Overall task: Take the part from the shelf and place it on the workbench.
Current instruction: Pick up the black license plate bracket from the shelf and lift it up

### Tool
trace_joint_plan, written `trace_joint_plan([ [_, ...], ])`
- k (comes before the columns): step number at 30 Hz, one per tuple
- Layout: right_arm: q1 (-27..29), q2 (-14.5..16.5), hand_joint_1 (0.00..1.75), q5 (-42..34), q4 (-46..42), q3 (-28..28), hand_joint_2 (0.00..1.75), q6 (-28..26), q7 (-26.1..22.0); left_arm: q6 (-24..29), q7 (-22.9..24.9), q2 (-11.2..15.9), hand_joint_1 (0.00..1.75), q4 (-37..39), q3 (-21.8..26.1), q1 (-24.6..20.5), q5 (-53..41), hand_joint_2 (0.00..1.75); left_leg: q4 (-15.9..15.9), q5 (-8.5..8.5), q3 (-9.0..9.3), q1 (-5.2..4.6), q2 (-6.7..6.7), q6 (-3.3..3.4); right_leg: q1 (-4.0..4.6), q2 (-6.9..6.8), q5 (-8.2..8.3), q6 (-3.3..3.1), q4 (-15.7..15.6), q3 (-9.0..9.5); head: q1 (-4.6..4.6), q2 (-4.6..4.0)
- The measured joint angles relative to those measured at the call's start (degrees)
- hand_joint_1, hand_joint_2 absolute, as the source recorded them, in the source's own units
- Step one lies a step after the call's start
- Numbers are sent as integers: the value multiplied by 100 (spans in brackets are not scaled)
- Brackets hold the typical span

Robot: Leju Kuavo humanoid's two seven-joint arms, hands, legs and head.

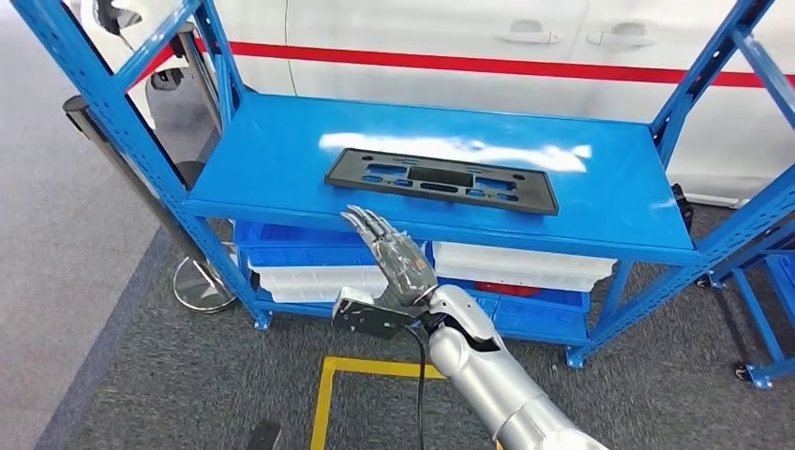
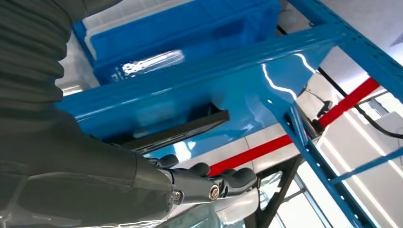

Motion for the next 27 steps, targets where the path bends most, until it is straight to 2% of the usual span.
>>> trace_joint_plan([
  [2, -33, 52, 0, -15, 159, 33, 175, -16, -5, -9, 3, 2, 0, 6, 1, -8, -2, 0, 716, -250, -394, 125, 7, -154, -63, -11, -9, 44, -5, 13, -2, 0],
  [3, -32, 63, 0, -16, 223, 43, 175, -22, -5, -12, 4, 6, 0, 9, 2, -3, -2, 0, 902, -253, -518, 192, 13, -227, -95, -15, -25, 80, 12, 12, -1, 0],
  [4, -29, 70, 0, -17, 272, 47, 175, -31, -5, -14, 5, 10, 0, 12, 3, 4, -3, 0, 936, -185, -564, 246, 18, -290, -127, -17, -41, 115, 33, 10, -1, 0],
  [6, -30, 75, 0, -17, 321, 50, 175, -46, -5, -18, 6, 16, 0, 15, 5, 12, -5, 0, 796, -19, -527, 305, 24, -360, -168, -17, -65, 160, 66, 9, -1, 0],
  [11, -32, 78, 0, -17, 335, 50, 175, -58, -5, -19, 6, 19, 0, 15, 5, 13, -9, 0, 659, 74, -468, 324, 26, -385, -184, -16, -76, 178, 82, 7, -2, 0],
  [13, -52, 84, 0, -15, 378, 48, 175, -142, 6, -32, -4, -5, 0, 23, 1, 14, -75, 0, 78, 279, -200, 371, 17, -473, -219, -7, -145, 293, 194, -25, -6, -1],
  [15, -113, 67, 0, 37, 454, -22, 175, -290, -14, -62, -47, -54, 0, 42, -5, 36, -163, 0, -379, 439, -18, 387, -11, -331, -251, 14, -278, 451, 404, -120, -13, -1],
  [17, -179, 42, 0, 120, 506, -124, 175, -450, -42, -82, -79, -77, 0, 52, -6, 55, -185, 0, -334, 446, -78, 340, -29, -81, -238, 25, -561, 483, 925, -384, -15, 1],
  [19, -210, 30, 0, 247, 542, -202, 175, -725, 26, -85, -69, -76, 0, 52, -4, 56, -182, 0, -339, 449, -88, 277, -29, -24, -190, 24, -895, 436, 1736, -792, -16, 1],
  [20, -223, 20, 0, 362, 566, -239, 175, -931, 112, -82, -60, -75, 0, 53, -2, 59, -180, 0, -339, 448, -89, 238, -31, -1, -156, 25, -953, 397, 1997, -935, -15, 1],
  [21, -242, 6, 0, 516, 591, -275, 175, -1171, 232, -78, -51, -75, 0, 54, 1, 64, -180, 0, -339, 447, -86, 196, -35, 18, -113, 28, -906, 340, 2056, -983, -15, 1],
  [22, -278, -9, 0, 721, 617, -308, 175, -1425, 380, -73, -43, -75, 0, 54, 5, 70, -180, 0, -339, 445, -80, 150, -39, 34, -63, 31, -759, 259, 1880, -917, -15, 1],
  [23, -333, -29, 0, 1007, 642, -348, 175, -1678, 555, -66, -36, -77, 0, 54, 8, 74, -180, 0, -341, 444, -72, 105, -42, 50, 1, 36, -551, 148, 1527, -759, -15, 1],
  [24, -394, -52, 0, 1348, 657, -416, 175, -1885, 718, -62, -27, -93, 0, 56, 11, 78, -181, 0, -342, 443, -66, 65, -42, 63, 69, 39, -388, 19, 1132, -577, -22, 0],
  [25, -447, -78, 0, 1720, 659, -524, 175, -2033, 851, -56, -18, -103, 0, 59, 14, 76, -181, 0, -345, 443, -62, 41, -43, 71, 125, 32, -263, -84, 789, -422, -27, 0],
  [26, -476, -108, 0, 2109, 640, -688, 175, -2118, 942, -52, -9, -110, 0, 61, 17, 75, -182, 0, -351, 444, -62, 33, -42, 72, 170, 24, -204, -154, 568, -323, -34, 0],
  [27, -477, -140, 0, 2468, 596, -910, 175, -2152, 969, -52, 2, -119, 0, 64, 20, 76, -185, 0, -360, 445, -64, 37, -39, 66, 194, 14, -204, -184, 477, -288, -40, 0],
])
